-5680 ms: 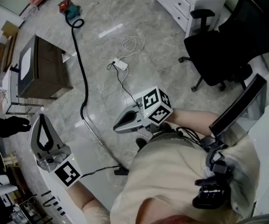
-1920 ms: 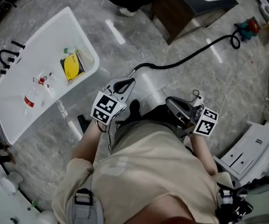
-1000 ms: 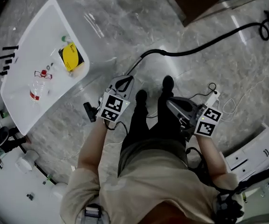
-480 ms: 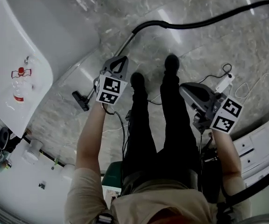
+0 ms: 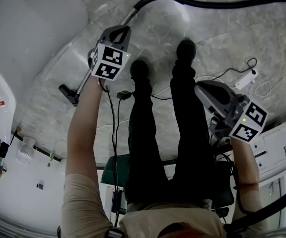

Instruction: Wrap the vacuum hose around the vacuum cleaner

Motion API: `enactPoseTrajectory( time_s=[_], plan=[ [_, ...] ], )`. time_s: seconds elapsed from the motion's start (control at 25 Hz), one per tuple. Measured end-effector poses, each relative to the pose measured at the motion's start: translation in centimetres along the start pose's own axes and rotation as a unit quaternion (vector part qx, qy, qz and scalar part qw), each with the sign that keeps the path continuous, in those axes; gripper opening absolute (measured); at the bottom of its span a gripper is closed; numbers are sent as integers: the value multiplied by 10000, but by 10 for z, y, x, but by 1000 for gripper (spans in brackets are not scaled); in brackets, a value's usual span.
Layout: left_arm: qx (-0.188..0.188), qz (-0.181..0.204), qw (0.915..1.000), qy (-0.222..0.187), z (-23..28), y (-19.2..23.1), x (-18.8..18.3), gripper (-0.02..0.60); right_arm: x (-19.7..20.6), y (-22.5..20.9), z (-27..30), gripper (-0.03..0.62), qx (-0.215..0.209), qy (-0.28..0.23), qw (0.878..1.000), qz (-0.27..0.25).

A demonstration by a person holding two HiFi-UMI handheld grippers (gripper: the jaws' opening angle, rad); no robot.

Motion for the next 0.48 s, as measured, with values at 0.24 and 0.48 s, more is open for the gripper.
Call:
enactPoseTrajectory(
  time_s=[0.24,0.48],
  plan=[
    [337,-157,9970,682,69,10,48,302,19,-32,-5,3,254,266,9993,-16],
    [196,-242,9884,1488,113,30,99,324,27,-48,-13,3,435,411,9982,-1]
  ],
)
Point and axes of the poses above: the fingertips, and each gripper's own axes: z forward along the fingers, y to its left, x out of its underside, the point moved 5 cm from there along -z, backward along the fingers, and after that the axes turned 6 degrees about -y, right-handed, at the moved point
